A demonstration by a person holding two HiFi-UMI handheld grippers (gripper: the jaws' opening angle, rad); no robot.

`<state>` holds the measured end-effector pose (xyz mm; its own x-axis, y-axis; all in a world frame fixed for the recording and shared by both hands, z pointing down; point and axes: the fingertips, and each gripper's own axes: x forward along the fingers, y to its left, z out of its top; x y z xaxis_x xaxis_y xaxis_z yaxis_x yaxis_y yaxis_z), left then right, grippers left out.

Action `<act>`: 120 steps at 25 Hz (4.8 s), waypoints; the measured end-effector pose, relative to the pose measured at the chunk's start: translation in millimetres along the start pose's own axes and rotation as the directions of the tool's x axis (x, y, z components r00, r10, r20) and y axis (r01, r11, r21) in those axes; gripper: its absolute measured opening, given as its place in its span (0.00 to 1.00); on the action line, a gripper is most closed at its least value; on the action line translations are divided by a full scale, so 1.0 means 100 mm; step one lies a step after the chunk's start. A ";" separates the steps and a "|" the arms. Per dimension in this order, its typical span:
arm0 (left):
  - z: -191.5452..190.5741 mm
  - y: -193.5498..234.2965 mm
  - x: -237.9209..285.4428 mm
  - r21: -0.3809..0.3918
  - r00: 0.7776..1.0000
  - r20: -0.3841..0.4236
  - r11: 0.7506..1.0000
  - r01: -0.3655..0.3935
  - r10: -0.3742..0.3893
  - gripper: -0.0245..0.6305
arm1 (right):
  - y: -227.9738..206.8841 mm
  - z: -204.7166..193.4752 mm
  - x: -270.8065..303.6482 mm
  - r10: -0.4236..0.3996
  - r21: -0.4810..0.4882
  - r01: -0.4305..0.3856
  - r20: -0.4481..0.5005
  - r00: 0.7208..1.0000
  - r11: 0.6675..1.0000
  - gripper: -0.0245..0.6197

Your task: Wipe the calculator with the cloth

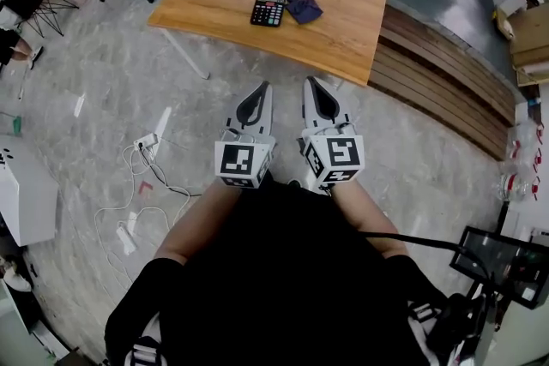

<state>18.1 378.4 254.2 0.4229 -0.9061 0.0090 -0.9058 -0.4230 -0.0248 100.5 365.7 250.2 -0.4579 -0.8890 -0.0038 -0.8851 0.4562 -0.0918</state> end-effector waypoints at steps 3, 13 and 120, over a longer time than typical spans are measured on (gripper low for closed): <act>-0.04 0.06 0.12 0.009 1.000 -0.007 1.000 -0.009 0.009 0.05 | -0.05 -0.07 0.12 0.012 0.008 -0.012 -0.015 1.000 1.000 0.06; -0.37 0.71 1.05 -0.025 0.999 -0.034 0.999 -0.029 0.028 0.05 | -0.46 -0.36 1.07 -0.001 0.000 0.001 -0.077 0.997 1.000 0.06; -3.03 2.72 4.05 -0.862 0.757 -0.266 0.499 0.090 -0.596 0.15 | -2.50 -3.09 4.38 -0.255 -0.145 0.214 -0.658 0.708 0.966 0.35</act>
<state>-65.4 -104.0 553.7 0.8535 -0.4344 0.2877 -0.4363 -0.2941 0.8503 95.4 -126.0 579.6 -0.1532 -0.7209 0.6759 -0.9650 0.2564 0.0547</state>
